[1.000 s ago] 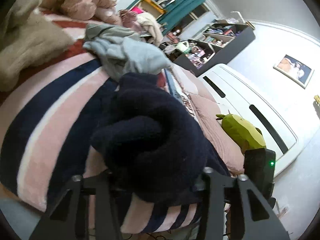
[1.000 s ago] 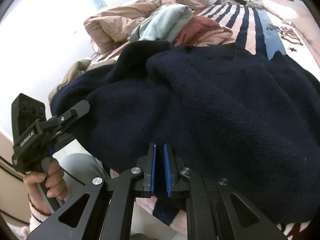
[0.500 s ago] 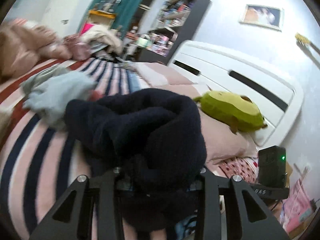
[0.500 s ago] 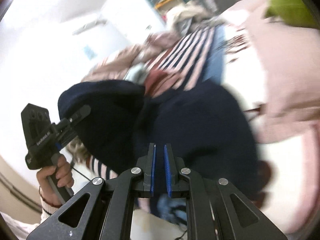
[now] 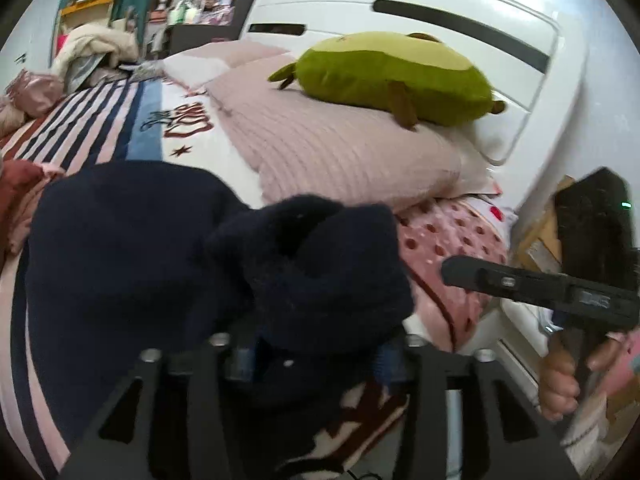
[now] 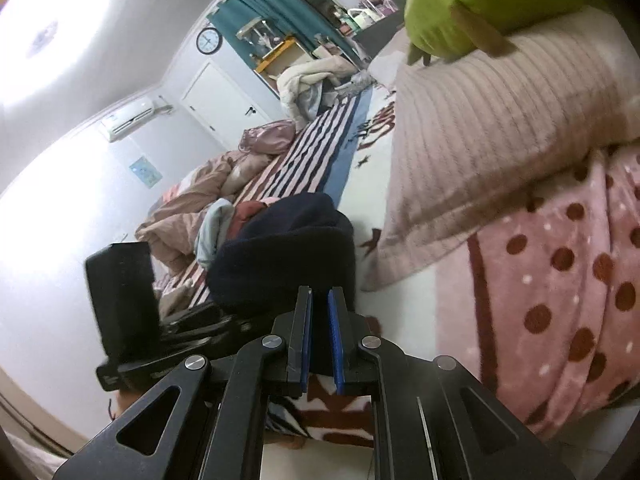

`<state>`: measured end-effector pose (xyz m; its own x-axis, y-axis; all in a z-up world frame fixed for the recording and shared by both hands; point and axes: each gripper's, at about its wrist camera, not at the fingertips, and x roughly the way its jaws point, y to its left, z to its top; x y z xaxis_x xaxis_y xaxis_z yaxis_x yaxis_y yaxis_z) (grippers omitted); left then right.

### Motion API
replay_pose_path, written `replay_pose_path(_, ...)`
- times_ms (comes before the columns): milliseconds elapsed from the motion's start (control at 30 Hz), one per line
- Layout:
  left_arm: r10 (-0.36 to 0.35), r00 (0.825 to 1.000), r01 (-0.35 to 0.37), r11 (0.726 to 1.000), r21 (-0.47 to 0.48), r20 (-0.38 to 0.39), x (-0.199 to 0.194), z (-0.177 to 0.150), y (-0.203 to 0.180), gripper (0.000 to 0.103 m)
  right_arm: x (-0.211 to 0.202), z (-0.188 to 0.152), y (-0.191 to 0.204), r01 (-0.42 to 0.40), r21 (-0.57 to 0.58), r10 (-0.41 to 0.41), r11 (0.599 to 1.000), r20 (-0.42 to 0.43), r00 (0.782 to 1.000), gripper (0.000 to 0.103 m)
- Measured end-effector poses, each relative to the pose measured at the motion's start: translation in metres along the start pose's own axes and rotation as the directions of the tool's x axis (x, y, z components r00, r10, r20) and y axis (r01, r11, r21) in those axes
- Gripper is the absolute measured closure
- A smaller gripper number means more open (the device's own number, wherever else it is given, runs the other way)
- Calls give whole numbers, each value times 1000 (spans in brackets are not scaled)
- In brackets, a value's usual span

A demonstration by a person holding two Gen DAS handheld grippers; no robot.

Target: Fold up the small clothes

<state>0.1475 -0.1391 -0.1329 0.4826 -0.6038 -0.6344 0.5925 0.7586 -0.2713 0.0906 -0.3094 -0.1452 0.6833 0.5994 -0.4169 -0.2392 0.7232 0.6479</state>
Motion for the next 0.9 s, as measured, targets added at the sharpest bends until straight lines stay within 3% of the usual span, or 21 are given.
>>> replay_pose_path(133, -43, 999, 43, 998, -37, -1, -26, 1, -1, 41, 3, 5, 1, -1, -18, 1, 1000, 0, 1000, 98)
replay_pose_path(200, -110, 993, 113, 991, -73, 46, -52, -2, 2, 28, 3, 9, 10, -13, -51, 14, 999, 8, 1000, 97)
replay_pose_path(300, -153, 980, 164, 983, -80, 125, -86, -8, 2, 23, 6, 13, 39, -39, -148, 43, 988, 25, 999, 77)
replay_pose_path(367, -68, 983, 81, 994, -72, 171, -110, -11, 9, 15, 10, 19, 60, -60, -214, 68, 975, 30, 997, 71)
replay_pose_path(433, 32, 984, -16, 996, -93, 173, -121, -13, 20, 14, 19, 23, 73, -60, -251, 67, 966, 21, 998, 71)
replay_pose_path(500, 102, 982, -76, 984, -160, 161, -126, -21, 41, 14, 34, 24, 81, -19, -272, 22, 962, 8, 1000, 71)
replay_pose_path(633, 131, 983, -93, 960, -262, 131, -120, -40, 75, 13, 51, 15, 73, 149, -291, -153, 945, 8, 988, 78)
replay_pose_path(767, 23, 995, 14, 934, -357, 101, -97, -63, 103, 13, 54, -4, 35, 253, -207, -268, 945, -43, 963, 78)
replay_pose_path(900, -52, 996, 79, 916, -393, 79, -67, -71, 110, 12, 45, -15, 9, 220, -78, -225, 972, -70, 972, 78)
